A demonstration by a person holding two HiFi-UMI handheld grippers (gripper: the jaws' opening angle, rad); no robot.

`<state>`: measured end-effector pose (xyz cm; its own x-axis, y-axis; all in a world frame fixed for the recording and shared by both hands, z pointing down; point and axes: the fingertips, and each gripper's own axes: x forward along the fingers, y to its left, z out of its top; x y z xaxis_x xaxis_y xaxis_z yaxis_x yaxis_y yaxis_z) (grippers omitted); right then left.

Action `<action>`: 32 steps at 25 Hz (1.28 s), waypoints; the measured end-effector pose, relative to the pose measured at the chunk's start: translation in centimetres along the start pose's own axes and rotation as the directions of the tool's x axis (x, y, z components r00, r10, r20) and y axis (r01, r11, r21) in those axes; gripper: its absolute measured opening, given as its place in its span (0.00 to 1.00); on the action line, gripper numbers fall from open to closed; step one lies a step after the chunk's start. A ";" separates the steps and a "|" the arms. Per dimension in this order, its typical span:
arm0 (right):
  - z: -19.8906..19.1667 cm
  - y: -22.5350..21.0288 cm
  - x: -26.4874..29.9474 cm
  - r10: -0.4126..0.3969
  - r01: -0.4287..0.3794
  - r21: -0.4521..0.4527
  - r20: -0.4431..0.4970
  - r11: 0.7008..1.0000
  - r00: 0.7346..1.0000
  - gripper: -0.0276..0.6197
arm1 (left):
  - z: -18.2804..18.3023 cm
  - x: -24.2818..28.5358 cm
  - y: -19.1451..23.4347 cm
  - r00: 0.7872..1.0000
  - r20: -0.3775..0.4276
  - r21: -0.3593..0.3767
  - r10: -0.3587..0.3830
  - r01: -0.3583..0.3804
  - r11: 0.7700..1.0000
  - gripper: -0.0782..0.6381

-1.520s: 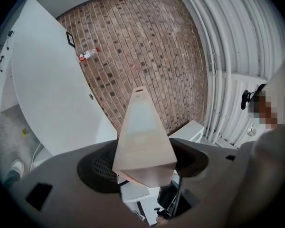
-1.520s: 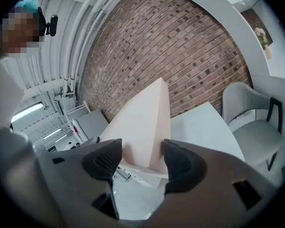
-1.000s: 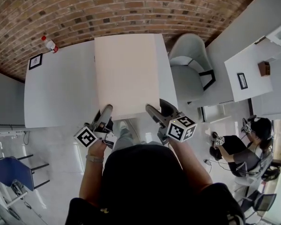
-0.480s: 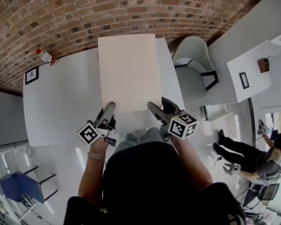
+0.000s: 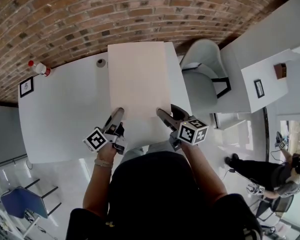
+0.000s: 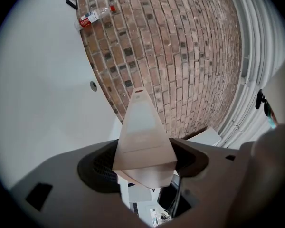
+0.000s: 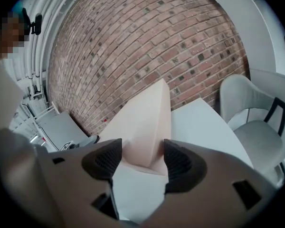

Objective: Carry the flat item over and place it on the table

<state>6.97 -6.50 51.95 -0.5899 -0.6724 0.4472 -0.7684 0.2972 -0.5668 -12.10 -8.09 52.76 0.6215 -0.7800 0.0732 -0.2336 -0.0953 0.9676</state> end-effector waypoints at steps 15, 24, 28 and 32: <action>3.6 -10.1 4.8 -0.006 0.011 0.036 -0.142 0.999 0.990 0.48 | -1.2 9.8 4.7 0.995 0.040 -0.088 0.091 -0.087 0.992 0.56; 4.2 -14.7 8.5 -0.007 0.021 0.056 -0.225 0.998 0.974 0.48 | -1.3 13.4 8.7 0.981 0.057 -0.155 0.185 -0.174 0.973 0.56; 4.1 -16.1 9.6 -0.009 0.029 0.080 -0.242 0.996 0.970 0.47 | -1.1 14.3 10.1 0.972 0.049 -0.156 0.231 -0.221 0.963 0.56; 4.2 -17.2 10.5 -0.016 0.039 0.086 -0.249 0.996 0.968 0.47 | -1.1 15.4 10.8 0.971 0.028 -0.144 0.236 -0.230 0.962 0.56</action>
<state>15.03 -21.58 63.50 -0.6208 -0.4872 0.6143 -0.7663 0.2113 -0.6068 -4.23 -20.50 64.60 0.5277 -0.7972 0.2932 -0.2605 0.1767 0.9492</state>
